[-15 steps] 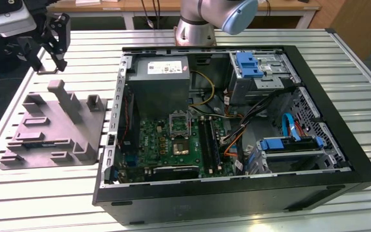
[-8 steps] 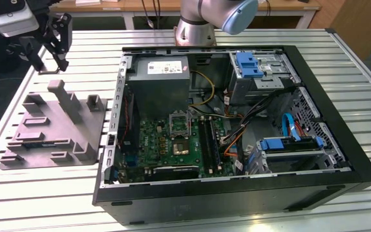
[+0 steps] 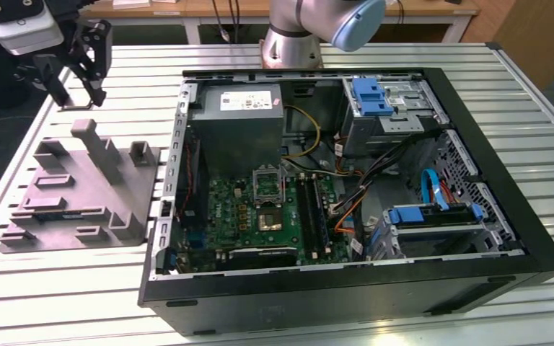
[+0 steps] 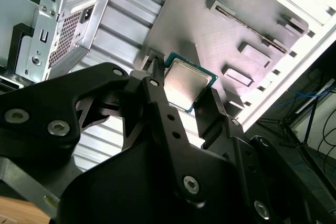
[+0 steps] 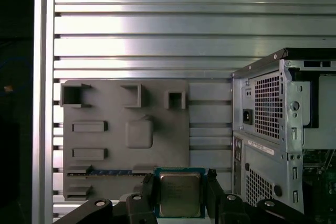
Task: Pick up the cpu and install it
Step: 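Pick up the cpu and move it towards the insertion slot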
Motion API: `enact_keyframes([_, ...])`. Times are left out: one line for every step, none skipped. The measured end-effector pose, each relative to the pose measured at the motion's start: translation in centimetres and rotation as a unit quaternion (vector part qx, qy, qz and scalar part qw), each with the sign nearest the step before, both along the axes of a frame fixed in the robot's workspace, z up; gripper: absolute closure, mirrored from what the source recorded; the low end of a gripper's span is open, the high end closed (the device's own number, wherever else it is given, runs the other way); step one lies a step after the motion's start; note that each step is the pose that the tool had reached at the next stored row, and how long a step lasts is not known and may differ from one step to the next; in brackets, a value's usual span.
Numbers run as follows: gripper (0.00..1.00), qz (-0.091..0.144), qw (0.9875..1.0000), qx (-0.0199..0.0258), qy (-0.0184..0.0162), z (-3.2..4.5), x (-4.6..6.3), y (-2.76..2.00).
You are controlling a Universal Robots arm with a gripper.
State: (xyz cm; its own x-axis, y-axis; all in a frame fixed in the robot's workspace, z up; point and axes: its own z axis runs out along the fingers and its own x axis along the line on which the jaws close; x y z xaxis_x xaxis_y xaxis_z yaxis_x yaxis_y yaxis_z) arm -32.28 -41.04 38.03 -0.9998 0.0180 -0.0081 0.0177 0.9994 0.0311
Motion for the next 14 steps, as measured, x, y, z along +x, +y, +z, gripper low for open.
enact_keyframes([0.53, 0.0, 1.0, 0.0, 0.0, 0.0, 0.1, 0.0])
enact_keyframes([0.53, 0.0, 1.0, 0.0, 0.0, 0.0, 0.1, 0.0])
enact_keyframes([0.53, 0.0, 1.0, 0.0, 0.0, 0.0, 0.2, 0.0])
enact_keyframes([0.53, 0.0, 1.0, 0.0, 0.0, 0.0, 0.3, 0.0])
enact_keyframes([0.53, 0.0, 1.0, 0.0, 0.0001, 0.0, 0.3, 0.0])
enact_keyframes([0.53, 0.0, 1.0, 0.0, 0.0, 0.0, 0.4, 0.0])
enact_keyframes([0.53, 0.0, 1.0, 0.0, 0.0, 0.0, 0.5, 0.0])
enact_keyframes([0.53, 0.0, 1.0, 0.0, 0.0, 0.0, 0.6, 0.0])
enact_keyframes([0.53, 0.0, 1.0, 0.0, 0.0, 0.0, 0.7, 0.0])
enact_keyframes([0.53, 0.0, 1.0, 0.0, 0.0, 0.0, 0.8, 0.0])
enact_keyframes([0.53, 0.0, 1.0, 0.0, 0.0, 0.0, 0.9, 0.0])
enact_keyframes([0.53, 0.0, 1.0, 0.0, 0.0, 0.0, 0.9, 0.0])
enact_keyframes([0.53, 0.0, 1.0, 0.0, 0.0, -0.01, 1.0, 0.0])
enact_keyframes([0.53, 0.0, 1.0, 0.0, 0.0, -0.01, 1.1, 0.0])
